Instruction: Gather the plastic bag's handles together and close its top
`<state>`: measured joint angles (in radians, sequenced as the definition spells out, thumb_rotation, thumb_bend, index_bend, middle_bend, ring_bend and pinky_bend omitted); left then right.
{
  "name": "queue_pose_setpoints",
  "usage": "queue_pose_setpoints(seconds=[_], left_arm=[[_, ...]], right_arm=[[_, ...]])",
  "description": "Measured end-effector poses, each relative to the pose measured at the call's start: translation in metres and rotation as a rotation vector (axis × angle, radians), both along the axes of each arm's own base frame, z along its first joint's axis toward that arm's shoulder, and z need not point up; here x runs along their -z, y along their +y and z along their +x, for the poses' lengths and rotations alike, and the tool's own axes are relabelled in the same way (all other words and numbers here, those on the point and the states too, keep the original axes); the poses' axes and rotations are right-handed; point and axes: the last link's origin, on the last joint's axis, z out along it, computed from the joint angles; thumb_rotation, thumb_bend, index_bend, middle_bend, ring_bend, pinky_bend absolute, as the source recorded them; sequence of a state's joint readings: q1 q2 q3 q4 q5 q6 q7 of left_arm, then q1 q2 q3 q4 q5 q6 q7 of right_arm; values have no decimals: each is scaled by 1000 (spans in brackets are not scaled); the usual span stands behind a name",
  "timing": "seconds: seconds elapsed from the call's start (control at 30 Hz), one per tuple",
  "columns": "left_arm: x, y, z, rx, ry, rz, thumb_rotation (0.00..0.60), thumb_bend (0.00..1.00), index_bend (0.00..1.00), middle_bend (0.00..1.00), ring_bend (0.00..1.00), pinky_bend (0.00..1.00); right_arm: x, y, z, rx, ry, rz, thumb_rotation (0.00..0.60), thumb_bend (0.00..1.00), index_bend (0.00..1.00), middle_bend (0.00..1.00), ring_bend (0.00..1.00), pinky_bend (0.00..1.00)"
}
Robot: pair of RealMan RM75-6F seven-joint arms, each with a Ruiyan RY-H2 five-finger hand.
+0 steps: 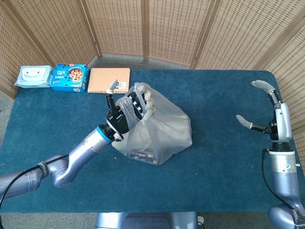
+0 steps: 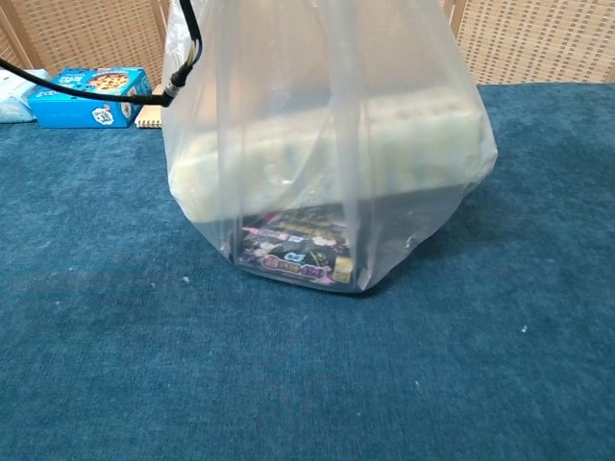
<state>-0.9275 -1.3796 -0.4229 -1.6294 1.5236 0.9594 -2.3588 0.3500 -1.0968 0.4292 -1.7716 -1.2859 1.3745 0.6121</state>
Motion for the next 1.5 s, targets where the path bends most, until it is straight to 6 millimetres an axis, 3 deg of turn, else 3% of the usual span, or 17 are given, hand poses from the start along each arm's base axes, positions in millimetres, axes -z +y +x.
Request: queue_pose_setpoints(seconds=[0.27, 0.43, 0.63, 0.97, 1.23, 1.5], left_arm=[[-5, 5, 2, -16, 34, -46, 19, 420, 699, 738, 752, 768], [-9, 8, 6, -33, 86, -37, 193, 437, 803, 826, 839, 810], [-19, 13, 18, -52, 126, -15, 279, 442, 903, 898, 888, 845], [-44, 9, 43, -34, 127, 29, 294, 441, 960, 943, 901, 854], [-64, 9, 57, -22, 120, 57, 320, 440, 987, 965, 913, 863], [-86, 12, 73, -13, 116, 90, 345, 439, 1000, 975, 915, 863]], right_arm=[[1, -3, -5, 31, 35, 5, 544, 142, 182, 222, 139, 95], [3, -5, -9, 57, 66, 18, 547, 164, 186, 229, 153, 100], [7, -3, -17, 86, 104, 41, 541, 166, 193, 231, 158, 101], [13, 0, -28, 116, 233, 102, 546, 166, 194, 231, 151, 102], [26, 33, -49, 131, 334, 159, 544, 166, 194, 231, 147, 102], [37, 53, -64, 137, 385, 192, 544, 166, 194, 230, 147, 102]])
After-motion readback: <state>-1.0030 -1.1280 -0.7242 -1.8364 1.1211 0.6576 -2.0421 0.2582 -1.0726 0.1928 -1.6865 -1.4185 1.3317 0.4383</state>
